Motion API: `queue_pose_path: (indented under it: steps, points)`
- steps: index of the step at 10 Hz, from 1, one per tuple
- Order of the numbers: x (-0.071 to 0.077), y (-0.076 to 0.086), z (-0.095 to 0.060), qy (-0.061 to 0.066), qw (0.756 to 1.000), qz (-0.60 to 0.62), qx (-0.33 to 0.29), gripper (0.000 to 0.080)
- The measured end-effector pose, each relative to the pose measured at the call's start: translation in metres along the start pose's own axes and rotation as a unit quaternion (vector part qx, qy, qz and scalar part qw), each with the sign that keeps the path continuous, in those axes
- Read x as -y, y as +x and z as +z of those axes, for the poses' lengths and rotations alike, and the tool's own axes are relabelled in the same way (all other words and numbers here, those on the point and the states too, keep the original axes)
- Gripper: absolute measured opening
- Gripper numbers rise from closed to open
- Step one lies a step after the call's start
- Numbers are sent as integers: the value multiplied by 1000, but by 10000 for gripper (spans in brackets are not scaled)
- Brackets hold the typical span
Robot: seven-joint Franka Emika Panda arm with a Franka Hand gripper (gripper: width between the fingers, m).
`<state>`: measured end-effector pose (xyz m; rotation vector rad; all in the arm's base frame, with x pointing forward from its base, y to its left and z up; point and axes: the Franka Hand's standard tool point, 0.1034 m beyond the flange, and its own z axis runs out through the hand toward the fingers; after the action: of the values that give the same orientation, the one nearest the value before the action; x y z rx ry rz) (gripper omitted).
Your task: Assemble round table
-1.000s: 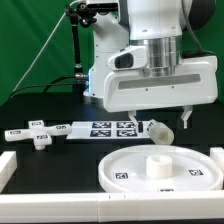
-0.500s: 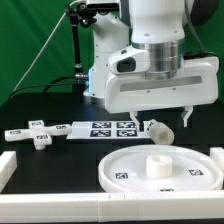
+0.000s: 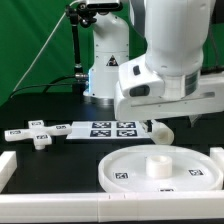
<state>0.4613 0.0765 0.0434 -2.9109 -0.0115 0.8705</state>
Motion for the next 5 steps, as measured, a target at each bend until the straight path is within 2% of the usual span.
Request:
queue_pose_path:
  steps: [1, 2, 5]
  points:
    - [-6, -7, 0, -18, 999, 14, 40, 649]
    - [-11, -9, 1, -45, 996, 12, 73, 649]
    - [-10, -16, 12, -40, 984, 15, 175, 649]
